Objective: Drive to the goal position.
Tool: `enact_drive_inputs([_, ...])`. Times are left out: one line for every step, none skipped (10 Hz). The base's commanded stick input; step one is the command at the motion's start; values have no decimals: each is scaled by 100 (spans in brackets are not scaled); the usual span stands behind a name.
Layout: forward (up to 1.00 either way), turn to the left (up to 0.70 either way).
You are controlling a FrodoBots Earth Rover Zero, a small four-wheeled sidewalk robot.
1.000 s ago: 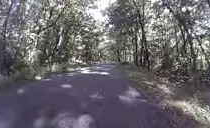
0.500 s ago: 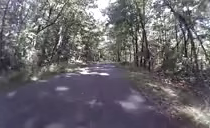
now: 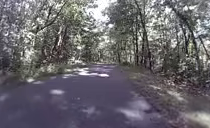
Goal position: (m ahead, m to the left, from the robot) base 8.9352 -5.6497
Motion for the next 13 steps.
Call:
enact_drive_inputs([45,0])
enact_drive_inputs([45,0])
enact_drive_inputs([45,0])
enact_drive_inputs([45,0])
enact_drive_inputs([45,0])
enact_drive_inputs([45,0])
enact_drive_inputs([45,0])
enact_drive_inputs([45,0])
enact_drive_inputs([45,0])
enact_drive_inputs([45,0])
enact_drive_inputs([45,0])
enact_drive_inputs([45,0])
enact_drive_inputs([45,0])
